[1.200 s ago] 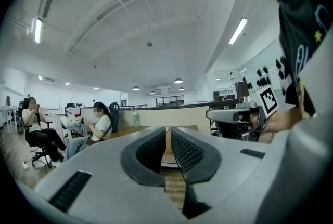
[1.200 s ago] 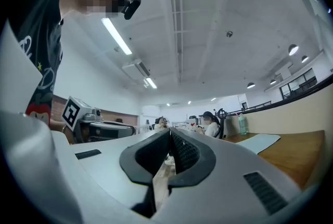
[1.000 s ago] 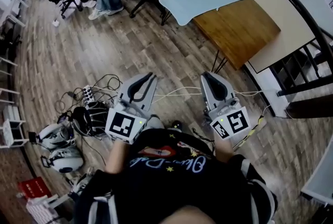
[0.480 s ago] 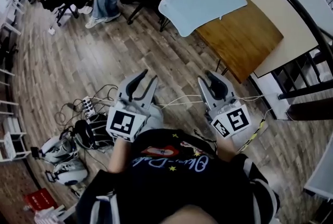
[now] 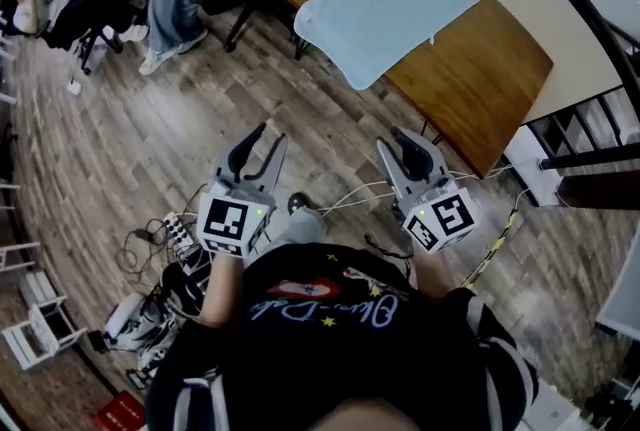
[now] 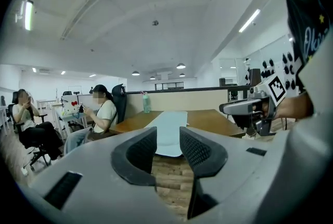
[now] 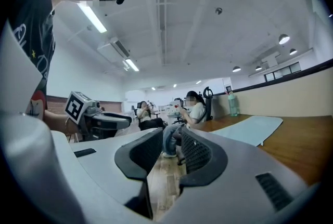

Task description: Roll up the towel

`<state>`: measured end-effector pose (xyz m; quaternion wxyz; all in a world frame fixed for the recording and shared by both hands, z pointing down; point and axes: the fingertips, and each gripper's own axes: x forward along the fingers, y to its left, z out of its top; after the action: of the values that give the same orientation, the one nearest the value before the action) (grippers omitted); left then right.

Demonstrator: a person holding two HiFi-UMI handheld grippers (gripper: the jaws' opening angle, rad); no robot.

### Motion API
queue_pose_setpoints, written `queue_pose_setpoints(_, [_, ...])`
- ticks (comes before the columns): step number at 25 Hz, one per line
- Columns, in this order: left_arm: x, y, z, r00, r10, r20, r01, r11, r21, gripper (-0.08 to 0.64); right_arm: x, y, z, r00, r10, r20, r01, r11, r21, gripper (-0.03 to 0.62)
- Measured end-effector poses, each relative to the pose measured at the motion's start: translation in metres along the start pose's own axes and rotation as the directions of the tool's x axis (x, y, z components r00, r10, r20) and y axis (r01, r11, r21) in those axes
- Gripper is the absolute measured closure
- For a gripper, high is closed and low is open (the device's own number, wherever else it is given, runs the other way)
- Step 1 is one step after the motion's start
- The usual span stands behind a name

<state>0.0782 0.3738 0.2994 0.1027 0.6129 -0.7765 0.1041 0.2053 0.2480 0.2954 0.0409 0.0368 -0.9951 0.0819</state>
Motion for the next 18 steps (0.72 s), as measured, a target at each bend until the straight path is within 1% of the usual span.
queue_pose_setpoints(4, [0.041,0.049,-0.014,0.997,-0.051,-0.064,0.052,0.998,0.024,0.439,0.040,-0.021,-0.018,0.996,-0.080,-0.043,0.083,0.995,0.060,0.514])
queue_pose_setpoints(8, [0.086,0.094,-0.030,0.992,-0.099,-0.080,0.103,0.993,0.051,0.426,0.074,-0.043,-0.041,0.982,-0.158,-0.108,0.168,0.981,0.095,0.509])
queue_pose_setpoints(10, [0.108,0.112,-0.041,0.987,-0.124,-0.099,0.128,0.991,0.045,0.416,0.087,-0.053,-0.056,0.970,-0.191,-0.150,0.209,0.971,0.116,0.497])
queue_pose_setpoints(14, [0.155,0.142,-0.065,0.973,-0.151,-0.173,0.159,0.987,0.035,0.402,0.106,-0.080,-0.088,0.941,-0.257,-0.219,0.297,0.939,0.172,0.469])
queue_pose_setpoints(18, [0.209,0.166,-0.085,0.971,-0.129,-0.200,0.136,0.991,0.020,0.393,0.119,-0.115,-0.122,0.906,-0.325,-0.272,0.380,0.906,0.185,0.451])
